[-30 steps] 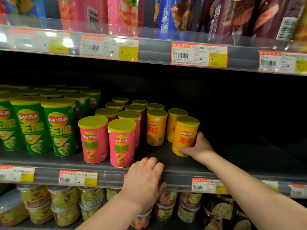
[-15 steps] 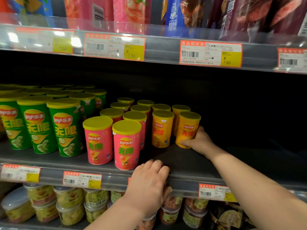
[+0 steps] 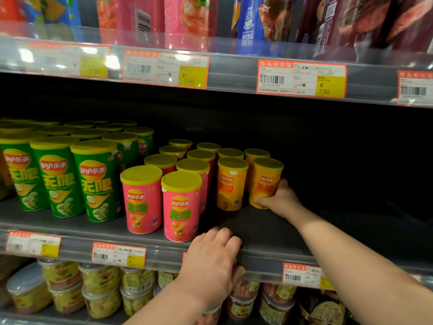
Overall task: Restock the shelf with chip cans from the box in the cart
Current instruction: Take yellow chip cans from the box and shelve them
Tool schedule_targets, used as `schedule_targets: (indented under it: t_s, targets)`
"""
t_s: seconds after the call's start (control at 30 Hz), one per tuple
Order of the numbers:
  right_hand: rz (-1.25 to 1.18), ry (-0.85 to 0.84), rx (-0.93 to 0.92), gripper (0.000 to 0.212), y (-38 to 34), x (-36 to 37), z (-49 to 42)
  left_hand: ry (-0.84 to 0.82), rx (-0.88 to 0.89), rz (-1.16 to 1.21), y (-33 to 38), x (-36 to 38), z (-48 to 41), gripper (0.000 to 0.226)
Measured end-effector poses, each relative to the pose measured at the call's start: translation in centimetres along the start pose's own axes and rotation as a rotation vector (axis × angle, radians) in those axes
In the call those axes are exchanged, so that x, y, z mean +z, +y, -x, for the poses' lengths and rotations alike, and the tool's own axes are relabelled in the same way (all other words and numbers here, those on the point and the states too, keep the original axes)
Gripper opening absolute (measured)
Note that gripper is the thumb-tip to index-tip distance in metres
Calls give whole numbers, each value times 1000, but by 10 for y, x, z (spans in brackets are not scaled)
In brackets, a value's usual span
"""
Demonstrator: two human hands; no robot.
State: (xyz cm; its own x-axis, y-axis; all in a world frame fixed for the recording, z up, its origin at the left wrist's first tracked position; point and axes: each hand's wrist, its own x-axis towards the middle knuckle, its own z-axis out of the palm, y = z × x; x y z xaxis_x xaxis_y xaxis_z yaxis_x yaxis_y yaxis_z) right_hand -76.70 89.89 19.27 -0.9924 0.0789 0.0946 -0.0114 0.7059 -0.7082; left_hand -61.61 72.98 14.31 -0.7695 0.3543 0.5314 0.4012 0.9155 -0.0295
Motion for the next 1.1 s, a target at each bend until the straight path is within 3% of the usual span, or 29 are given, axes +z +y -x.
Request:
schedule_targets:
  t_s: [0.2, 0.37, 0.47, 0.6, 0.73, 1.1]
  targets:
    - [-54, 10, -6, 82, 0, 1, -1, 3, 1, 19, -1, 2, -1, 44]
    - [-115, 69, 1, 105, -3, -6, 1, 5, 0, 3, -1, 1, -1, 45]
    - [-75, 180, -101, 109, -17, -22, 6, 13, -3, -1, -2, 1, -2, 44]
    - [215, 270, -407, 88, -41, -30, 25, 18, -5, 5, -1, 1, -1, 44]
    - [496, 166, -600, 68, -64, -19, 34, 19, 15, 13, 0, -1, -2, 40]
    - [718, 85, -480, 52, -88, -6, 15, 1, 16, 23, -2, 4, -2, 44]
